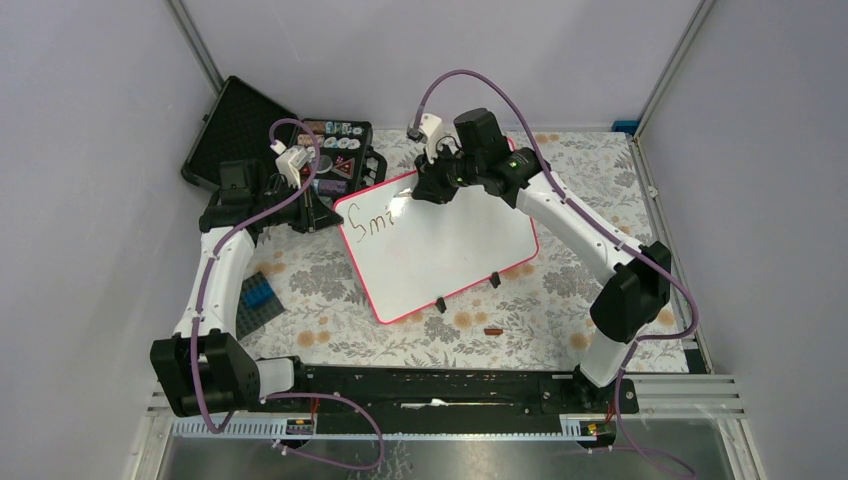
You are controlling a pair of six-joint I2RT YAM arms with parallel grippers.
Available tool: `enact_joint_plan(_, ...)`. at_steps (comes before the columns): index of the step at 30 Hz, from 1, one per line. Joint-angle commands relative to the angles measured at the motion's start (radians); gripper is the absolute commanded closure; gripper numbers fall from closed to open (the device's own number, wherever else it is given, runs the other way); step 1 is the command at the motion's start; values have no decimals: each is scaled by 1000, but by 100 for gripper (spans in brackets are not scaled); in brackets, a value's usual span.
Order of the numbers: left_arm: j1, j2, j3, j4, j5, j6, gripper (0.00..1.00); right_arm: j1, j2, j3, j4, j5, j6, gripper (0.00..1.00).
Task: Write a sentence on the whiteboard
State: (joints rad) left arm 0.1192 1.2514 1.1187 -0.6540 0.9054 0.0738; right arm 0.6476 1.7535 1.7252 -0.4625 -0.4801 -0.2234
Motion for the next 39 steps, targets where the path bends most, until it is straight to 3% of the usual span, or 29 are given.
enact_joint_plan(1, 3, -20, 5, 56, -16, 35, 100, -2, 7, 11, 27, 9, -2, 100)
enact_joint_plan(30, 1, -10, 9, 56, -18, 34, 100, 0, -72, -165, 50, -13, -19, 100)
enact_joint_plan(39, 1, -8, 9, 56, -16, 32, 100, -3, -99, -154, 39, 13, -35, 100)
